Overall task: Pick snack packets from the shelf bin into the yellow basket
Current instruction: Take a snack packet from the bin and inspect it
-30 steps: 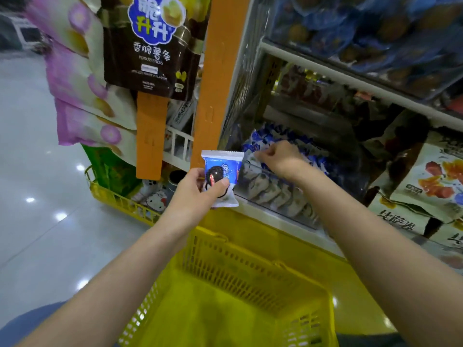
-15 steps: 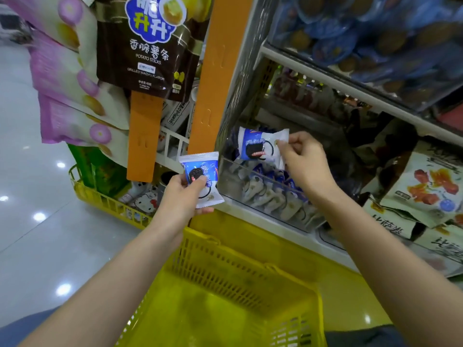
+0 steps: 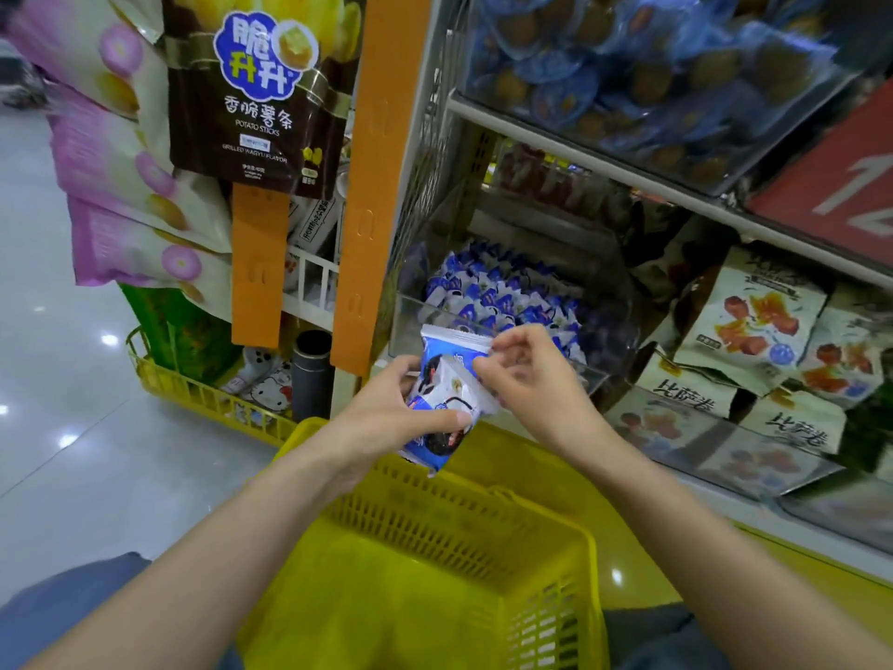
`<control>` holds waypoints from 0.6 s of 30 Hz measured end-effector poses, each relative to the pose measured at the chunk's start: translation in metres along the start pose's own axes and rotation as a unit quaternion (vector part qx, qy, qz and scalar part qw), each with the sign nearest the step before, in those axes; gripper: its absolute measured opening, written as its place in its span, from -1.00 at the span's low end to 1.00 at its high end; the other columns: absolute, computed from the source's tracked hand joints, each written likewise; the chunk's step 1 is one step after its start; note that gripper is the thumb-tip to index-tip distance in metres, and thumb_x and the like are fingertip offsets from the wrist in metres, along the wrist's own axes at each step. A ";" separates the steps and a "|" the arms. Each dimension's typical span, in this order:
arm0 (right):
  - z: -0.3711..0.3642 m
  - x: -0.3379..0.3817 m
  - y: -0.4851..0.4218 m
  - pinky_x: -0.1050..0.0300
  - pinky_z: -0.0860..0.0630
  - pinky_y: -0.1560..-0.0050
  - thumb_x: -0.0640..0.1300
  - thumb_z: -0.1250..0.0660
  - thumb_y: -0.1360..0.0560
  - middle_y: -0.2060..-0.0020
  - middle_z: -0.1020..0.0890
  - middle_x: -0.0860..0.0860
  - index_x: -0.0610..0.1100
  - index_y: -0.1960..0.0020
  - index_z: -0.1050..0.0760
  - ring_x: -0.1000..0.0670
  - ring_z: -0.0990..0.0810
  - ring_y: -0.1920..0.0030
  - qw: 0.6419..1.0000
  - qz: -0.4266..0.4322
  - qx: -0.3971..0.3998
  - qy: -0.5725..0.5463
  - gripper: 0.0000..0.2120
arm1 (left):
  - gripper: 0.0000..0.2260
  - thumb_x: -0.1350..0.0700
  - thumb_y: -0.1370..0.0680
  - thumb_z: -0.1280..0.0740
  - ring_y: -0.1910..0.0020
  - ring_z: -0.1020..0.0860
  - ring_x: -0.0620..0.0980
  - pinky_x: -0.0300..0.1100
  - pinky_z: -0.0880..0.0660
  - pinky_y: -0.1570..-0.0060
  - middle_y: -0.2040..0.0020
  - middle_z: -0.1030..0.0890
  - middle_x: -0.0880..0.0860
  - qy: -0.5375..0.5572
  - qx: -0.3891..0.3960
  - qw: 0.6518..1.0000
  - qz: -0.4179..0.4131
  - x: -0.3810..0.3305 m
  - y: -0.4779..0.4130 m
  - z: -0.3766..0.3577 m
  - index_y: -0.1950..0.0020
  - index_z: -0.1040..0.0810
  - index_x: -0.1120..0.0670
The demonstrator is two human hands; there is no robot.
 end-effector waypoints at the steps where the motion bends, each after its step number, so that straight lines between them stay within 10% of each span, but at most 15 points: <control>1: 0.004 -0.003 0.000 0.12 -0.55 0.05 -0.08 -0.34 -0.49 0.18 -0.51 0.07 -0.07 -0.06 -0.36 0.12 -0.54 0.23 0.999 -0.025 -0.018 -0.011 -0.78 | -0.46 0.15 -0.34 -0.52 0.00 -0.62 -0.11 -0.23 -0.56 0.17 -0.09 -0.61 -0.02 -0.008 0.006 1.000 -0.008 -0.001 -0.001 0.000 -0.26 -0.39 0.01; 7: -0.018 -0.004 0.001 0.20 -0.61 0.17 -0.14 -0.29 -0.53 0.14 -0.69 -0.01 -0.11 -0.04 -0.56 0.09 -0.66 0.16 0.980 -0.073 0.161 -0.090 -0.87 | -0.43 0.14 -0.32 -0.53 0.00 -0.60 -0.21 -0.35 -0.53 0.13 -0.10 -0.61 -0.06 -0.033 0.039 0.998 -0.039 -0.003 0.001 0.003 -0.27 -0.39 -0.02; 14: 0.021 0.019 -0.062 -0.04 -0.60 0.18 -0.06 -0.29 -0.53 0.36 -0.57 -0.02 -0.23 0.10 -0.51 0.14 -0.59 0.48 0.995 -0.010 -0.080 -0.052 -0.79 | -0.65 -0.01 -0.50 -0.34 0.04 -0.63 -0.10 -0.23 -0.55 0.05 -0.06 -0.63 0.04 0.006 -0.104 0.994 -0.029 0.001 -0.008 0.048 -0.24 -0.46 0.08; 18: 0.012 0.033 -0.108 -0.09 -0.57 0.07 0.00 -0.28 -0.53 0.24 -0.61 -0.17 -0.27 0.13 -0.49 -0.11 -0.64 0.21 0.988 -0.001 -0.105 0.117 -0.70 | -0.57 -0.04 -0.54 -0.28 -0.05 -0.59 -0.03 -0.05 -0.54 -0.05 -0.15 -0.57 0.05 0.017 -0.158 0.987 -0.023 0.001 -0.011 0.071 -0.35 -0.37 0.11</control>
Point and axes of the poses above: each hand's wrist, its own y-axis away from the middle knuckle, its own z-axis out of the back of the hand, x = y × z, the point moved 7 cm from there along -y, towards the middle knuckle
